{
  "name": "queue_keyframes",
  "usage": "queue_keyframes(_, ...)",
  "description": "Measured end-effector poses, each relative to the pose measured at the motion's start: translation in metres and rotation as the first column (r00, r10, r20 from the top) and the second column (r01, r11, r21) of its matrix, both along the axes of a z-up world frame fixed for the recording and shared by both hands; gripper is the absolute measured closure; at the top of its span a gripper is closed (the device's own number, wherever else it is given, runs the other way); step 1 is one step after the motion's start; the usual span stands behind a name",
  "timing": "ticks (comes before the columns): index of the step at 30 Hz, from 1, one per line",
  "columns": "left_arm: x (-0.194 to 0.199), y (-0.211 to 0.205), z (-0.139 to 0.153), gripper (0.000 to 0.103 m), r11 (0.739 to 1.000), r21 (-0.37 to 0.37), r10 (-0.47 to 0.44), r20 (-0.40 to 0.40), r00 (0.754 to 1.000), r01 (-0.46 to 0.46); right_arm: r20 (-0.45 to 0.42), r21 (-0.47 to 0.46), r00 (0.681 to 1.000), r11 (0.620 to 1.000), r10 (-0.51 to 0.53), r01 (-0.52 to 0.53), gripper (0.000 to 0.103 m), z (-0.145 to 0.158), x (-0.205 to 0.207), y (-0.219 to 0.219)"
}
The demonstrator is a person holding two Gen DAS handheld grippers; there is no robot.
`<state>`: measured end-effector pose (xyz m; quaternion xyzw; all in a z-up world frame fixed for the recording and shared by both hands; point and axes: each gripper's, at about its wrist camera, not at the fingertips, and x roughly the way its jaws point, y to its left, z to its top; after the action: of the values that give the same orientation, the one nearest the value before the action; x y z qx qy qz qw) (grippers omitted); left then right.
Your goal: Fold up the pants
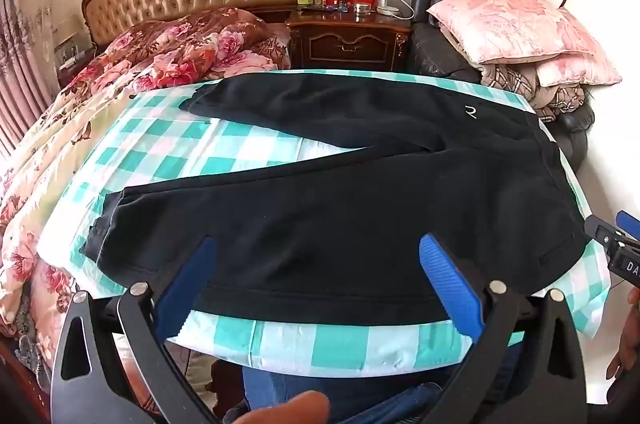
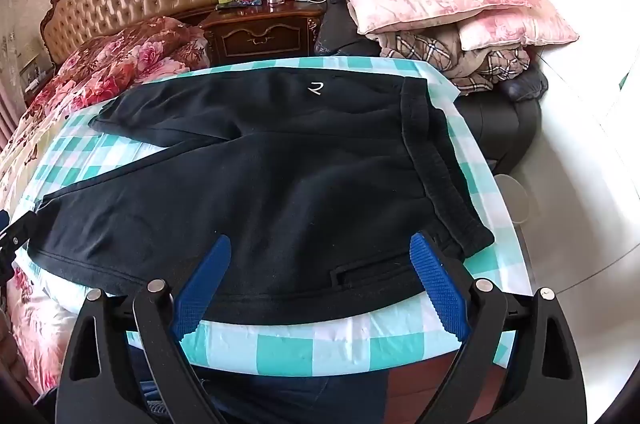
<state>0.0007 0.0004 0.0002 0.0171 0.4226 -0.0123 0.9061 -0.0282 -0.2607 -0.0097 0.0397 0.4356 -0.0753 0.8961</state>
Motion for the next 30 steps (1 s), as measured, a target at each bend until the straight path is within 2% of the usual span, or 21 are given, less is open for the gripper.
queue_keyframes(5,-0.0046,-0.0011,0.0042,0.002,1.000,0.008,-0.011,0.024,1.000,0.011,0.005,0.011,1.000,1.000,0.001,-0.001,0.015,-0.0008,-0.0013,-0.0002)
queue_keyframes(30,-0.0038,-0.0035,0.0006,0.002,1.000,0.009,-0.004,0.021,1.000,0.004,0.008,0.010,1.000,1.000,0.007,-0.007,0.015,0.0011,-0.0038,-0.0004)
